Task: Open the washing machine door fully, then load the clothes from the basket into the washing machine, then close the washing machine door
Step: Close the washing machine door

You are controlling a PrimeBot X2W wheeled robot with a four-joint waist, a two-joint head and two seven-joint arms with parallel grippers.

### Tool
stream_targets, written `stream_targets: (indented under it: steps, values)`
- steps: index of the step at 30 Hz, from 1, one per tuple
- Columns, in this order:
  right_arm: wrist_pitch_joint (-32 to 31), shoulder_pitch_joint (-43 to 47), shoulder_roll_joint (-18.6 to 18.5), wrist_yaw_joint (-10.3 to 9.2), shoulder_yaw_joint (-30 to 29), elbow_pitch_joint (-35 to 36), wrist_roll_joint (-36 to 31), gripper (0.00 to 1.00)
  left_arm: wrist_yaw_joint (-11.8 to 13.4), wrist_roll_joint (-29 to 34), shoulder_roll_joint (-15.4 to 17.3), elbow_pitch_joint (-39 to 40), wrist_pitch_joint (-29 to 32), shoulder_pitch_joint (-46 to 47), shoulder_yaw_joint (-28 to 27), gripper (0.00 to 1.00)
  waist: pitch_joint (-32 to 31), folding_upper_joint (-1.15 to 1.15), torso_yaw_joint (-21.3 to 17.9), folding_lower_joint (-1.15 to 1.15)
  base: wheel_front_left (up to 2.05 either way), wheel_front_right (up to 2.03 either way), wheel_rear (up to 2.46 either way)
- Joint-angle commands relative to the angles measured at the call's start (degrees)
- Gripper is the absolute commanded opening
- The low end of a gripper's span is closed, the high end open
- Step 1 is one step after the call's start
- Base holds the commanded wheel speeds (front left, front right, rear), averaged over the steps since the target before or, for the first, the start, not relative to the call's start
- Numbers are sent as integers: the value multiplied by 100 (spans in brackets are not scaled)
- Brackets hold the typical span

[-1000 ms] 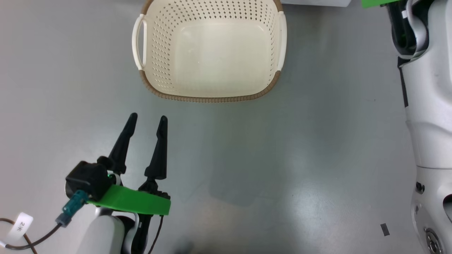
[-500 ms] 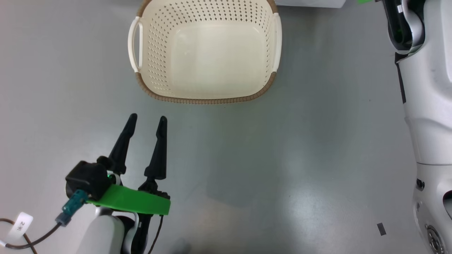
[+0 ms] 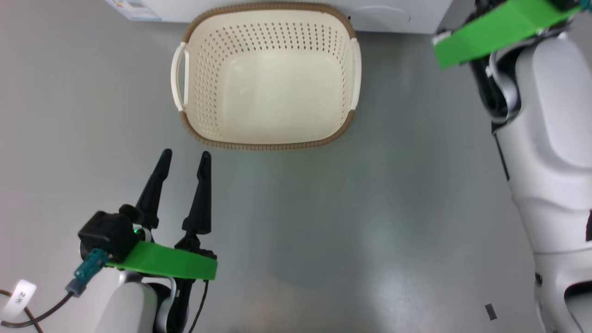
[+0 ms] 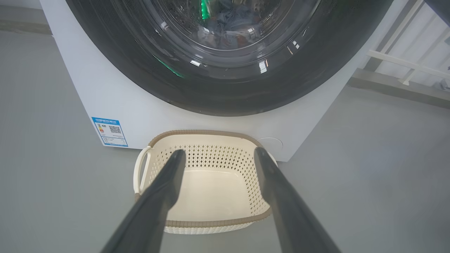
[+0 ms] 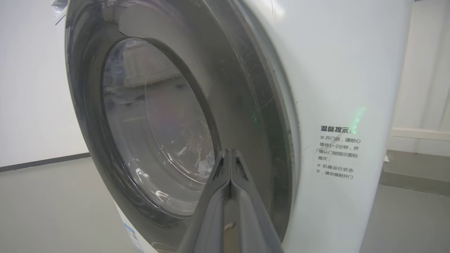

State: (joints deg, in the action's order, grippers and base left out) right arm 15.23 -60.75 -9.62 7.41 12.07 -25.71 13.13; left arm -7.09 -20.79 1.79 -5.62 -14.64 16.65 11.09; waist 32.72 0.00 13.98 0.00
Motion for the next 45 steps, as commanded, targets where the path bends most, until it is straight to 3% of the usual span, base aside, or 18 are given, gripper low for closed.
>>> stream_targets:
  steps: [1,9,28,32,33,34,45]
  values:
    - [-24,204,127,8,95,193,81,0,-24,52,109,98,-36,-83,-219,100,-204,0,-89,0,0,0,0]
    - [-23,1372,-150,8,519,443,304,0,-27,225,109,77,-36,-299,-450,100,-922,0,-317,0,0,0,0]
    - [-23,3673,-109,8,746,760,617,0,-36,594,109,60,-36,-1314,-1059,100,-2439,0,-947,0,0,0,0]
    - [-23,4065,-131,8,759,782,640,53,-37,551,109,85,-36,-1476,-1149,100,-2635,0,-1026,0,0,0,0]
    - [-23,4153,-130,8,745,810,640,93,-37,551,109,92,-36,-1510,-1168,100,-2662,0,-1048,0,0,0,0]
    - [-23,4237,-125,8,711,843,635,100,-37,544,109,92,-36,-1539,-1187,100,-2682,0,-1068,0,0,0,0]
    - [-23,5059,142,8,204,1257,293,100,-24,761,109,130,-36,-1752,-1342,100,-2887,0,-1249,0,0,0,0]
